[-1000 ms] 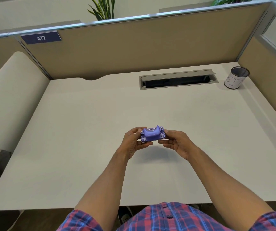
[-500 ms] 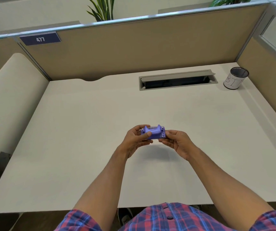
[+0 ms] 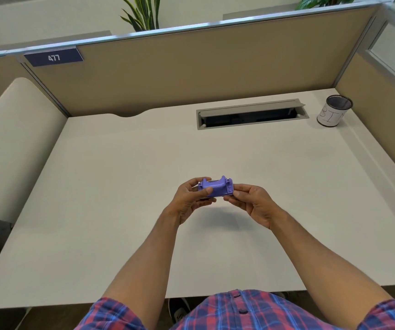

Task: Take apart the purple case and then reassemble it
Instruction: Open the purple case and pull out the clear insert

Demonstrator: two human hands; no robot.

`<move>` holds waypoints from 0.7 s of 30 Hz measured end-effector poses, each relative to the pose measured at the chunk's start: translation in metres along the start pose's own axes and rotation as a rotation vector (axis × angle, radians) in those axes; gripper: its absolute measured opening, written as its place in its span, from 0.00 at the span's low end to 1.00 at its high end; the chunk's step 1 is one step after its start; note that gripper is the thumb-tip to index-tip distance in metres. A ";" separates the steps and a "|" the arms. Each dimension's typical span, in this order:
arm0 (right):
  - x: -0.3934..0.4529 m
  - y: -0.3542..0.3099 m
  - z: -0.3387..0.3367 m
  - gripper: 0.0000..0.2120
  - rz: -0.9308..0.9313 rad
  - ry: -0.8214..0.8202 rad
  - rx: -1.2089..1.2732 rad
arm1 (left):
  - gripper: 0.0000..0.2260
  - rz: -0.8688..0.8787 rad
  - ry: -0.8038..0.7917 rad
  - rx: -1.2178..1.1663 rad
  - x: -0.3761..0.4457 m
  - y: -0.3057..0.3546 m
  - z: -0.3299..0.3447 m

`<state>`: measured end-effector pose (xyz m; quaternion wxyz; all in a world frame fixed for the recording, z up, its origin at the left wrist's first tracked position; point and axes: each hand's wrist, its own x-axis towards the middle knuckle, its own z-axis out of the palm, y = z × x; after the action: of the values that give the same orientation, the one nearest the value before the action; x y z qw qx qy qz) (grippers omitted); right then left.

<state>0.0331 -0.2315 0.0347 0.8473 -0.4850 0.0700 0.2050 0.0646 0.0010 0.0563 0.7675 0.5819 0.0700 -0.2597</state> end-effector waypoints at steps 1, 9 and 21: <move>0.000 0.000 0.001 0.13 -0.006 0.000 -0.007 | 0.24 0.001 0.000 -0.003 0.000 0.000 -0.001; -0.001 0.001 0.000 0.15 -0.017 -0.013 -0.024 | 0.27 0.010 -0.007 -0.004 0.000 0.001 0.000; -0.002 -0.021 0.010 0.30 -0.158 0.101 -0.431 | 0.28 0.015 -0.011 0.020 -0.004 -0.003 -0.002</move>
<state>0.0391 -0.2329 0.0573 0.7328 -0.6685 0.0287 0.1235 0.0602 0.0032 0.0549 0.7639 0.5887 0.0590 -0.2578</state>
